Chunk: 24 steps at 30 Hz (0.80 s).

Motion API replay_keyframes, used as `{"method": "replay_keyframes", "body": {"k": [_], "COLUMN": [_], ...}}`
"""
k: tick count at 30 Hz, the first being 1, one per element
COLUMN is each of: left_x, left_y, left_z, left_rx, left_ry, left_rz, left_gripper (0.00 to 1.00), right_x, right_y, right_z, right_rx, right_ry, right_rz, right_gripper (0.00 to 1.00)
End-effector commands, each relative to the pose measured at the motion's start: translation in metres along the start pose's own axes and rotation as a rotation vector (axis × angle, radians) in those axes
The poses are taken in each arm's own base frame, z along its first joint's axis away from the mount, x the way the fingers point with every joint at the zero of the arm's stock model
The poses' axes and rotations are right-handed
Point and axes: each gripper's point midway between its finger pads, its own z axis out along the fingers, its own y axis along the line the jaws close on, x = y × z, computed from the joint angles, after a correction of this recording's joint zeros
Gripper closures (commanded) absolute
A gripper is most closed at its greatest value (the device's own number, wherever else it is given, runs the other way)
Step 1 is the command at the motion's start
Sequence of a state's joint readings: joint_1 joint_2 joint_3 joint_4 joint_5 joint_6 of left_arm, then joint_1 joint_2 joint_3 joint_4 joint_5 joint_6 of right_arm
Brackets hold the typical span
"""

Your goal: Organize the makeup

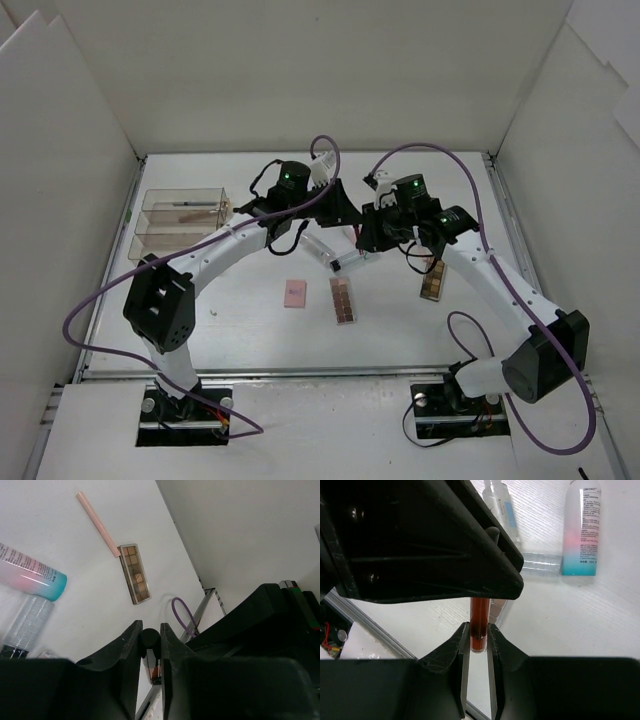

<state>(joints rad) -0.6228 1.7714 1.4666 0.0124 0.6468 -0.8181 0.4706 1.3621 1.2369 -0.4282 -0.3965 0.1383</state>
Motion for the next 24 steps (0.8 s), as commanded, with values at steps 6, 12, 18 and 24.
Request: {"method": "replay_keyframes", "body": {"k": [6,12,18,24], "left_x": [-0.042,-0.1,-0.171,-0.214], "left_y": [-0.009,0.07,0.175,0.253], "left_z": [-0.021,-0.085,-0.197,-0.27], "left_rx": [0.064,-0.104,-0.365,-0.5], "left_ry": [-0.12,-0.291,-0.571,-0.78], "left_rz": [-0.001,-0.077,-0.167,-0.297], "left_gripper": [1.0,1.0,1.0,1.0], "right_x": [-0.043,-0.054,-0.036,-0.019], "right_y": [0.006,-0.042,-0.104,-0.135], "right_z": [-0.015,-0.029,-0.035,-0.03], "right_rx": [0.025,0.213,0.405,0.481], "right_ry": [-0.137,-0.194,-0.167,-0.124], "right_rz": [-0.022,0.015,0.087,0.168], "right_gripper": [0.37,0.3,0.3,0.32]}}
